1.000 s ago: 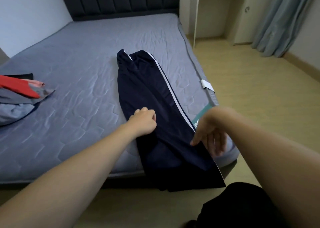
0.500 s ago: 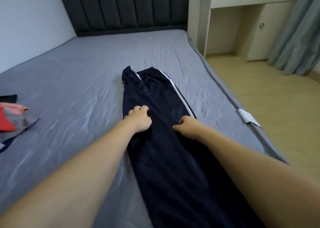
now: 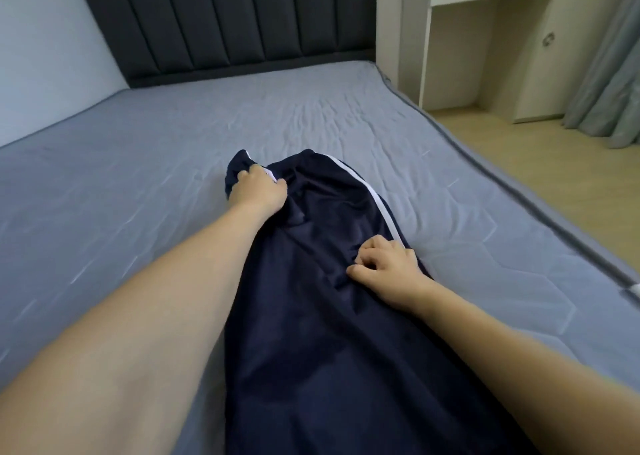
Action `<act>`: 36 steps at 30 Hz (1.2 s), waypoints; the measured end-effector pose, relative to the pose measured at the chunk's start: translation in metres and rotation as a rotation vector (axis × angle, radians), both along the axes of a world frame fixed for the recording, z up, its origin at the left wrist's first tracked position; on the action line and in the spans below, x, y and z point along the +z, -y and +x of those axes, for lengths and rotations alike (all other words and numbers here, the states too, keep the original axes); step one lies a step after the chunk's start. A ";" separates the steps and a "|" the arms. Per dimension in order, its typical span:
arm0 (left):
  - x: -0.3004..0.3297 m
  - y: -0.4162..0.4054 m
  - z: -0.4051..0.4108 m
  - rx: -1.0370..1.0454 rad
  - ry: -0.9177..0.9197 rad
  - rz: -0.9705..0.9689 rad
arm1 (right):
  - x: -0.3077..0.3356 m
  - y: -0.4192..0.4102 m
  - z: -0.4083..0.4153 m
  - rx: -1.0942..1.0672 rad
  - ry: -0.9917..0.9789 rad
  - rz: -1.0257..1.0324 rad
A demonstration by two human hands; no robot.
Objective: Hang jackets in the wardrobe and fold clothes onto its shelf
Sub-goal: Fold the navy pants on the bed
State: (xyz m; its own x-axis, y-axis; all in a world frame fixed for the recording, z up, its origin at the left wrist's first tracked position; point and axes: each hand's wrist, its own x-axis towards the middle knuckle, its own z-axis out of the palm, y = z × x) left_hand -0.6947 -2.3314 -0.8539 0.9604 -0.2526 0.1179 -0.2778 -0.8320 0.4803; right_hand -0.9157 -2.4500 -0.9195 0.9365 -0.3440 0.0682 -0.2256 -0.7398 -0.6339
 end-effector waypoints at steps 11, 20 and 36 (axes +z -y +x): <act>0.003 0.054 0.033 0.257 0.079 0.166 | 0.004 0.016 -0.001 0.036 0.341 0.690; -0.036 0.160 0.008 -0.008 0.028 0.141 | 0.020 0.065 -0.020 -0.297 0.238 0.376; -0.018 0.052 0.071 0.335 -0.350 -0.248 | 0.014 0.066 -0.016 -0.188 -0.158 0.290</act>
State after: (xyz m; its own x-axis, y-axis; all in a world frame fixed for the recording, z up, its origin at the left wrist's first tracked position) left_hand -0.6241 -2.3833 -0.8720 0.9761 0.0684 -0.2065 0.1947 -0.6976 0.6895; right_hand -0.9313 -2.5159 -0.9057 0.8462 -0.4948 -0.1980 -0.4524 -0.4706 -0.7575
